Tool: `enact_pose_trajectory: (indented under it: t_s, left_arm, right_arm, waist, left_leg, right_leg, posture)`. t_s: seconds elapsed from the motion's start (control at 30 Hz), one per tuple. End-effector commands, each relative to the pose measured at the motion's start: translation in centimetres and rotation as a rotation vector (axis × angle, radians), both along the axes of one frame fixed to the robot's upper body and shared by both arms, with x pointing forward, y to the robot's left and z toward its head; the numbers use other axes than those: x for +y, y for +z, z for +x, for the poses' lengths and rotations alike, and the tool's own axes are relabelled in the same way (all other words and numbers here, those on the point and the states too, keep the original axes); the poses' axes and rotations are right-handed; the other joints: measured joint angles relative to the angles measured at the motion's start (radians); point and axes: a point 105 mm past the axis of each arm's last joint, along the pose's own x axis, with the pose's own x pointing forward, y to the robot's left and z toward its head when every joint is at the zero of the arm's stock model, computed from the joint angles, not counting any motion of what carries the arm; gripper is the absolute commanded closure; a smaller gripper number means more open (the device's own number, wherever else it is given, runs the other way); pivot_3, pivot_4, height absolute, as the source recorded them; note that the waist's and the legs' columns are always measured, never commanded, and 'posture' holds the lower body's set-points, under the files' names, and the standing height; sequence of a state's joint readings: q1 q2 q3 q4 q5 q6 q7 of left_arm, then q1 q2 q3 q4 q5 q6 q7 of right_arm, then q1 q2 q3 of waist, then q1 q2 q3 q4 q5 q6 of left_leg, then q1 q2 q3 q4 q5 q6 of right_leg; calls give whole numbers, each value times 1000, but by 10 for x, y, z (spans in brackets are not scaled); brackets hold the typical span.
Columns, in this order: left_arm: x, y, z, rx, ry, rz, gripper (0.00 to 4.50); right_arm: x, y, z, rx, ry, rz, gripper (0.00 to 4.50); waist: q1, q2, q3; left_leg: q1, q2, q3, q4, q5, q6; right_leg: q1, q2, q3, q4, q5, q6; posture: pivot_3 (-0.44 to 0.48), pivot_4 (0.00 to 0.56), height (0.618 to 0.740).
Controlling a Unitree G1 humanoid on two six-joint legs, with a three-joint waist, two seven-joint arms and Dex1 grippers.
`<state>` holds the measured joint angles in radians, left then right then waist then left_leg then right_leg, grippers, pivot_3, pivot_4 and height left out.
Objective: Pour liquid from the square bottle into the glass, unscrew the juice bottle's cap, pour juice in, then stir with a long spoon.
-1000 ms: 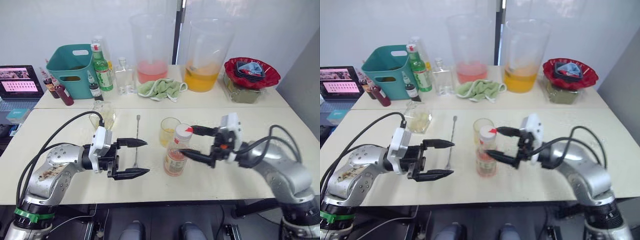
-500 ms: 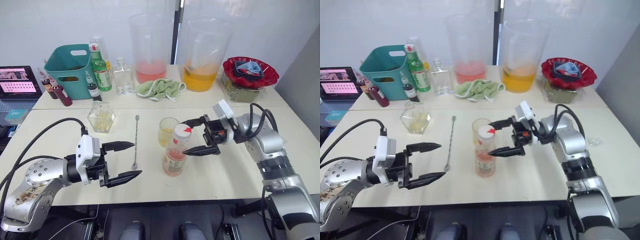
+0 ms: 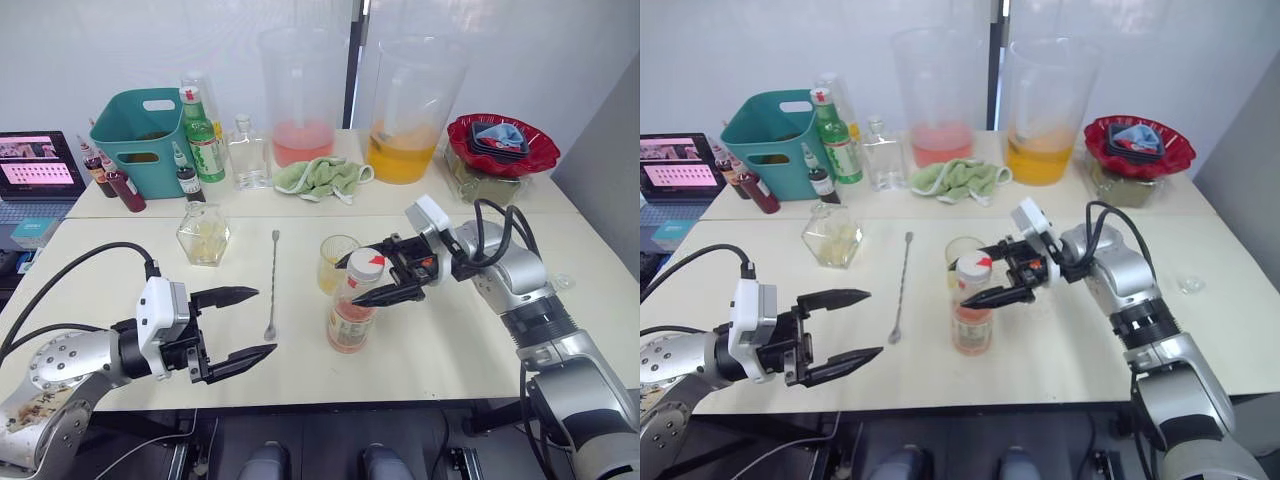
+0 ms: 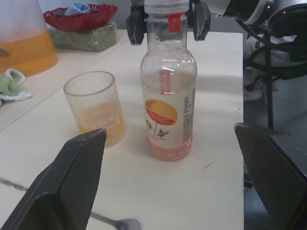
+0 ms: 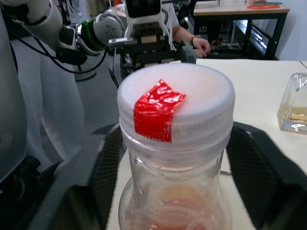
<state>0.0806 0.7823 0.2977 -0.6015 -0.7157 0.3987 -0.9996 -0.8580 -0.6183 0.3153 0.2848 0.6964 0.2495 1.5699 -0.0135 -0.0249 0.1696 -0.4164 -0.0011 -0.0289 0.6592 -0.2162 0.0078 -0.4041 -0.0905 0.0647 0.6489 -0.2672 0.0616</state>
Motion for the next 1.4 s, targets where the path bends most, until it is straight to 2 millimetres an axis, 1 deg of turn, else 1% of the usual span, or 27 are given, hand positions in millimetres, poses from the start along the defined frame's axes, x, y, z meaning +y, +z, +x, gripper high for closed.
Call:
enact_pose_trajectory:
  t_s: [0.03, 0.07, 0.1, 0.23, 0.37, 0.53, 0.67, 0.77, 0.83, 0.93, 1.0, 1.13, 1.27, 1.4]
  left_arm:
    - [-5, 12, -3, -43, -40, 4, 0]
    - [-6, 13, -1, -46, -49, 2, 0]
    - [-7, 14, -1, -47, -60, 1, 0]
    - [-11, 14, 3, -42, -95, -4, 0]
    - [-16, 13, 9, -37, -133, -15, 0]
    - [-23, 11, 17, -26, -210, -26, 0]
    - [-27, 10, 26, -33, -247, -28, 0]
    - [-30, 9, 31, -35, -278, -32, 0]
    - [-32, 8, 33, -35, -293, -31, 0]
    - [-34, 7, 34, -30, -317, -35, 0]
    - [-35, 6, 33, -20, -339, -37, 0]
    - [-35, 5, 34, -20, -346, -33, 0]
    - [-35, 5, 31, -9, -358, -38, 0]
    - [-35, 4, 29, -7, -354, -37, 0]
  right_arm:
    - [-1, 12, -10, -14, 68, 22, 2607]
    - [-1, 14, -11, -18, 69, 26, 2873]
    - [-2, 15, -12, -24, 69, 27, 2951]
    - [-7, 23, -17, -32, 38, 54, 2951]
    - [-10, 32, -18, -51, -81, 99, 2952]
    - [-18, 36, -22, -51, -256, 142, 2952]
    - [-21, 33, -27, -44, -361, 146, 2952]
    - [-18, 28, -28, -27, -465, 158, 2952]
    - [-14, 26, -30, -25, -507, 174, 2952]
    - [-13, 24, -26, -13, -648, 234, 2952]
    - [-10, 20, -30, 6, -699, 269, 2952]
    - [-4, 12, -35, 32, -739, 270, 2952]
    - [2, 6, -40, 45, -726, 246, 2952]
    - [3, 1, -40, 40, -738, 217, 2952]
  waist:
    - [0, 0, 0]
    - [1, 0, 0]
    - [2, 0, 0]
    - [0, 0, 0]
    - [3, 0, 0]
    - [3, 0, 0]
    - [1, 0, 0]
    - [1, 0, 0]
    - [0, 0, 0]
    - [-1, 0, 0]
    - [-1, 0, 0]
    - [1, 0, 0]
    - [-1, 0, 0]
    - [-1, 0, 0]
  left_leg:
    - [0, 0, 0, 0, 0, 0]
    - [0, 0, 0, 0, 0, 0]
    - [0, 0, 0, 0, 0, 0]
    - [0, 0, 0, 0, 0, 0]
    - [0, 0, 0, 0, 0, 0]
    - [0, -1, 0, 0, 0, 0]
    - [-1, -1, 0, 0, 0, 0]
    - [-1, -1, 0, 0, 0, 0]
    - [-1, -1, 0, 0, 0, 0]
    - [-1, -1, 0, 0, 0, 0]
    - [-1, -1, 0, 0, 0, 0]
    - [-2, -1, 0, 1, 0, 0]
    - [-2, -1, 0, 1, 0, 0]
    - [-2, -1, 0, 1, 0, 0]
  right_leg:
    - [0, 0, 0, 0, 0, 0]
    - [0, 0, 0, 0, 0, 0]
    - [0, 0, 0, 0, 0, 0]
    - [0, 0, 0, 0, 0, 0]
    - [0, 0, 0, 0, 0, 0]
    - [0, 1, 0, 0, 0, 0]
    - [0, 1, 0, 0, 0, 0]
    - [0, 1, 0, 0, 0, 0]
    - [0, 1, 0, 0, 0, 0]
    - [0, 2, 0, 0, 0, 0]
    - [0, 2, 0, 0, 0, 0]
    - [0, 1, 0, 0, 0, 0]
    - [0, 2, 0, 0, 0, 0]
    - [0, 2, 0, 0, 0, 0]
  posture:
    - [0, 150, 740]
    - [0, 150, 740]
    - [0, 150, 740]
    - [0, 150, 740]
    - [0, 150, 740]
    - [0, 150, 740]
    - [0, 150, 740]
    - [0, 150, 740]
    - [0, 150, 740]
    - [0, 150, 740]
    - [0, 150, 740]
    - [0, 150, 740]
    - [0, 150, 740]
    - [0, 150, 740]
